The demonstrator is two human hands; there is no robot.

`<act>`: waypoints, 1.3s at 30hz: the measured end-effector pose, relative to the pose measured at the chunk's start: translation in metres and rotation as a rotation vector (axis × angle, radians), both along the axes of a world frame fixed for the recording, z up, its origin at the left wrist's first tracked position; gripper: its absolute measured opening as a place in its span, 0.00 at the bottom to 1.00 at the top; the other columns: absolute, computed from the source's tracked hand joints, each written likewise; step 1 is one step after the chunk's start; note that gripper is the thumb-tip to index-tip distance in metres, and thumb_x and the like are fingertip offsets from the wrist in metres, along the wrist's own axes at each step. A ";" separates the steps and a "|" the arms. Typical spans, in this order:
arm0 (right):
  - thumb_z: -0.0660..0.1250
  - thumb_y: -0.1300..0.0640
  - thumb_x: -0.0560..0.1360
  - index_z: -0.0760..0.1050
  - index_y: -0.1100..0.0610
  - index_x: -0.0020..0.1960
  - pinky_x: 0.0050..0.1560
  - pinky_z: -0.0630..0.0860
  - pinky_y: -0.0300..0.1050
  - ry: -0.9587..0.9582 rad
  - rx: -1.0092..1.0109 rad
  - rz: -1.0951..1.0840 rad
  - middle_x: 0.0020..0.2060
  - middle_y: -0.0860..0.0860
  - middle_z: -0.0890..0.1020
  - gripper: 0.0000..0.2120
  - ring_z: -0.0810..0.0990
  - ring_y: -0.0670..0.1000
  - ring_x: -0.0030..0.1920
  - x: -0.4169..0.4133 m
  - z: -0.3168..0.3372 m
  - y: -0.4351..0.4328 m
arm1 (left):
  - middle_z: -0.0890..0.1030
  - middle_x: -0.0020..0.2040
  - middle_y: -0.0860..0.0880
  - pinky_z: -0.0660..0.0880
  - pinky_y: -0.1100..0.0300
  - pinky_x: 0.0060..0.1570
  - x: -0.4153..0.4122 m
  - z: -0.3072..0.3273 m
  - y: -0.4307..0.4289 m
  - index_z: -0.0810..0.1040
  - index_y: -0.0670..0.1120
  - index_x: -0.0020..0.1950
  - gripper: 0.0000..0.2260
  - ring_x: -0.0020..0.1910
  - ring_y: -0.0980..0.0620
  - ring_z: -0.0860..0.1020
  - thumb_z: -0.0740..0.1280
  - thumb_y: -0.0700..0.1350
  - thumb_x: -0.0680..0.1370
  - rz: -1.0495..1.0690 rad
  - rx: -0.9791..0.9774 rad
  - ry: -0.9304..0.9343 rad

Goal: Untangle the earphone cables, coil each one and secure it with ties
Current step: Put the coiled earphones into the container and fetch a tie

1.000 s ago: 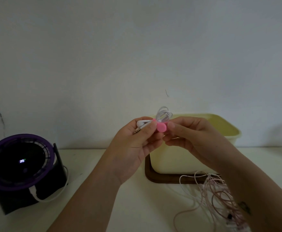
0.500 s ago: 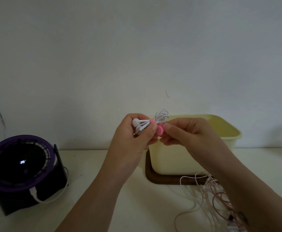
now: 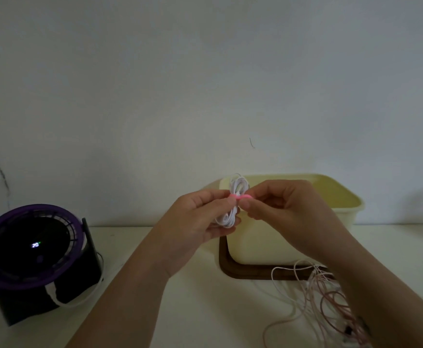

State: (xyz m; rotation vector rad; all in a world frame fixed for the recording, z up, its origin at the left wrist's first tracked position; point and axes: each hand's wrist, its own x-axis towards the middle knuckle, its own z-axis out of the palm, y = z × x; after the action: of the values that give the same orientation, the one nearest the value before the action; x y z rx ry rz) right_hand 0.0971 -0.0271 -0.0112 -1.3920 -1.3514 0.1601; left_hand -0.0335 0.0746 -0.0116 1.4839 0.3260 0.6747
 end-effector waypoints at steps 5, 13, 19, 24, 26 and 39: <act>0.72 0.53 0.70 0.80 0.50 0.41 0.38 0.76 0.35 -0.121 0.089 -0.095 0.32 0.45 0.83 0.02 0.81 0.44 0.33 0.000 -0.006 0.005 | 0.79 0.32 0.49 0.78 0.63 0.37 0.003 -0.002 -0.003 0.84 0.46 0.34 0.12 0.32 0.56 0.78 0.65 0.42 0.75 -0.007 -0.079 -0.004; 0.67 0.57 0.75 0.73 0.49 0.42 0.38 0.77 0.35 -0.224 0.040 -0.017 0.33 0.47 0.84 0.06 0.82 0.43 0.33 0.002 -0.001 0.000 | 0.83 0.39 0.48 0.78 0.63 0.39 0.005 -0.006 -0.002 0.81 0.41 0.44 0.15 0.42 0.54 0.81 0.69 0.49 0.63 -0.024 -0.121 -0.029; 0.66 0.60 0.76 0.71 0.49 0.42 0.37 0.77 0.34 -0.311 0.024 -0.012 0.31 0.48 0.83 0.07 0.82 0.43 0.33 0.005 -0.001 -0.001 | 0.82 0.35 0.48 0.78 0.64 0.36 0.005 -0.004 -0.003 0.79 0.40 0.43 0.09 0.35 0.56 0.81 0.69 0.43 0.67 0.023 -0.152 -0.033; 0.68 0.57 0.74 0.79 0.54 0.45 0.41 0.77 0.35 -0.485 0.106 -0.067 0.35 0.44 0.84 0.02 0.82 0.40 0.37 0.012 -0.001 -0.001 | 0.80 0.35 0.45 0.79 0.64 0.35 0.005 -0.003 -0.003 0.78 0.38 0.43 0.03 0.32 0.55 0.80 0.66 0.37 0.72 0.013 -0.242 -0.037; 0.68 0.56 0.73 0.80 0.55 0.46 0.42 0.78 0.34 -0.482 0.110 -0.037 0.36 0.43 0.84 0.04 0.82 0.39 0.38 0.013 0.001 -0.003 | 0.79 0.36 0.45 0.79 0.64 0.35 0.005 -0.002 -0.003 0.78 0.37 0.44 0.04 0.31 0.56 0.79 0.65 0.37 0.74 -0.009 -0.278 -0.039; 0.66 0.53 0.73 0.81 0.55 0.44 0.41 0.78 0.40 -0.511 0.023 -0.054 0.34 0.43 0.84 0.07 0.82 0.41 0.37 0.010 0.002 -0.001 | 0.82 0.34 0.49 0.78 0.64 0.35 0.002 -0.002 -0.004 0.80 0.40 0.41 0.06 0.32 0.58 0.79 0.64 0.38 0.76 -0.019 -0.176 0.022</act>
State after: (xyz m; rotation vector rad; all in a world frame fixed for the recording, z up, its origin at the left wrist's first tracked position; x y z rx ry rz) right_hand 0.1069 -0.0282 -0.0096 -1.5071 -1.7196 -0.2656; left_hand -0.0316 0.0710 -0.0133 1.3260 0.3780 0.5997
